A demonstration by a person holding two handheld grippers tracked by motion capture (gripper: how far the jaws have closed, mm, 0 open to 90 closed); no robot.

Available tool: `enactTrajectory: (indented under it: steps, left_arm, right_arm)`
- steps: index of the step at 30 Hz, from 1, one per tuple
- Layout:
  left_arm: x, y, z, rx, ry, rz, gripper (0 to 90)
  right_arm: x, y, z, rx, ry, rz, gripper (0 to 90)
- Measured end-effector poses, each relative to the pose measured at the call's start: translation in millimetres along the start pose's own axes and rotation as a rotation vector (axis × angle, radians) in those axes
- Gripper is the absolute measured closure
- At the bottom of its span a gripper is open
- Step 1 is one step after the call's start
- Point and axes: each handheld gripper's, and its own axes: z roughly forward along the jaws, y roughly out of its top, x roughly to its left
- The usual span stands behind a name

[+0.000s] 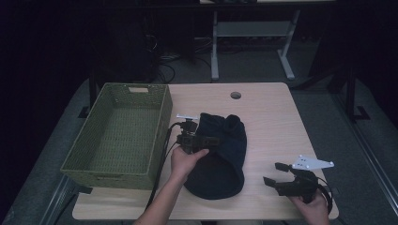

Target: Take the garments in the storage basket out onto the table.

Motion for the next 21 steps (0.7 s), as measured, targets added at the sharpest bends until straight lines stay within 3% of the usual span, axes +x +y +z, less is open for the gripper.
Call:
enactTrajectory:
  steps: [3,8,16,21]
  left_arm:
    - [2.0,-6.0,-2.7,0.0,-0.012,-0.005,67.2]
    - [6.3,-15.3,-7.1,0.011,0.01,0.005,67.1]
    - [15.6,-28.8,-15.9,0.018,0.04,-0.004,70.6]
    - [19.5,-38.1,-16.2,0.048,0.104,0.014,75.9]
  right_arm:
    - [2.9,4.1,2.8,0.008,0.033,-0.01,28.7]
    - [7.7,13.0,10.5,0.012,0.1,-0.004,43.7]
    - [18.2,25.9,38.1,0.091,0.214,-0.018,74.4]
    - [25.4,33.4,64.5,0.149,0.247,-0.013,81.1]
